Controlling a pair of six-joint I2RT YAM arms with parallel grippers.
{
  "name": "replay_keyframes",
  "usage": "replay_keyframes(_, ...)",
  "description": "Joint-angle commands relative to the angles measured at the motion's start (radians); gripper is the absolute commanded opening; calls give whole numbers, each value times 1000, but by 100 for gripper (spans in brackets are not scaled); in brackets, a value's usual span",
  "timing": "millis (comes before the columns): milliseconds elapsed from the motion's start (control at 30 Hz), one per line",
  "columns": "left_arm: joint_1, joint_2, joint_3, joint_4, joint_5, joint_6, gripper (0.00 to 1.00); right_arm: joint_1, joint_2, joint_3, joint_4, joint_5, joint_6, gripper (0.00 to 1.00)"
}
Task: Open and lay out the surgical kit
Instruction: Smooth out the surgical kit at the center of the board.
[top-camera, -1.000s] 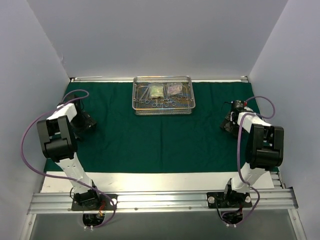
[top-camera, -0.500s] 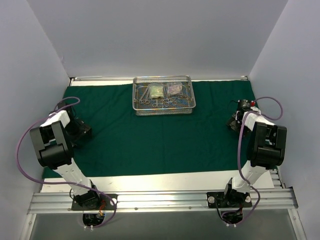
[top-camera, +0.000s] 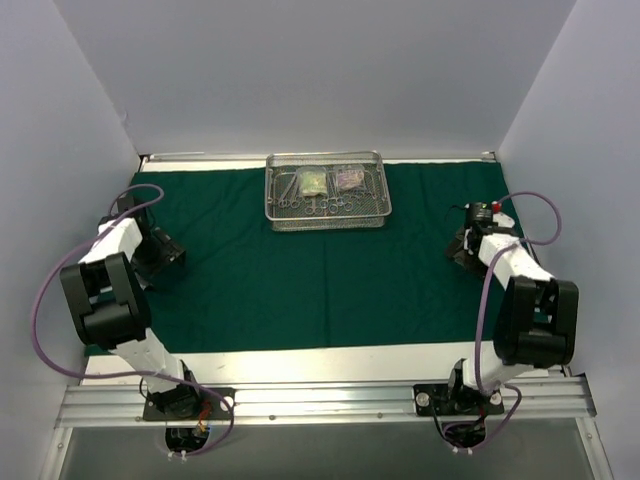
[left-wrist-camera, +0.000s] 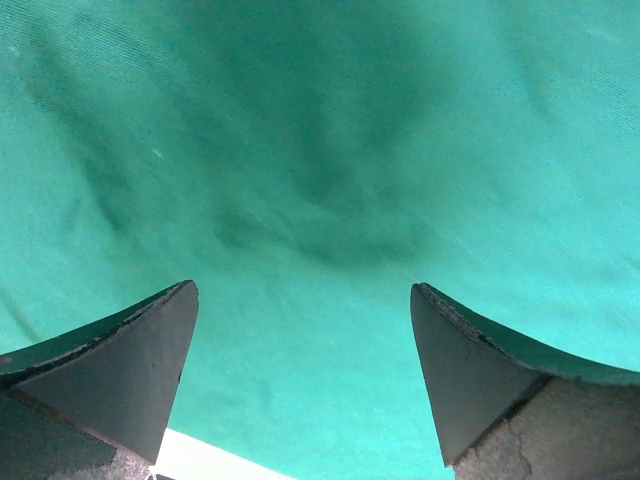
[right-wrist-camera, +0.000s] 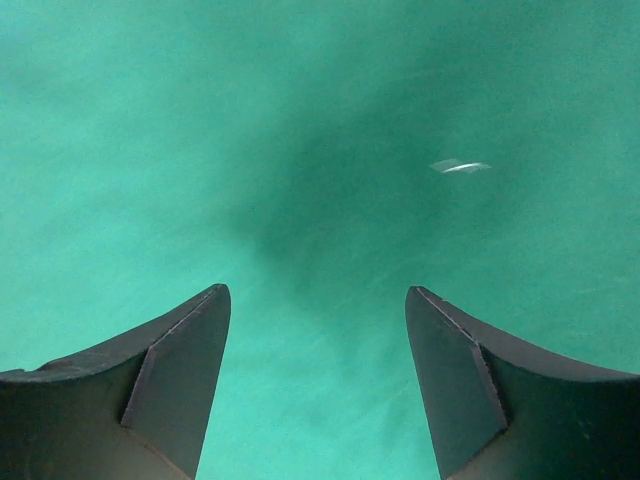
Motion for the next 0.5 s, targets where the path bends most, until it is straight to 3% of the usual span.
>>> replay_keyframes(0, -56, -105, 62, -25, -24, 26, 97, 90, -88, 7, -53, -49, -15, 67)
replay_keyframes(467, -132, -66, 1, 33, -51, 57, 97, 298, 37, -80, 27, -148, -46, 68)
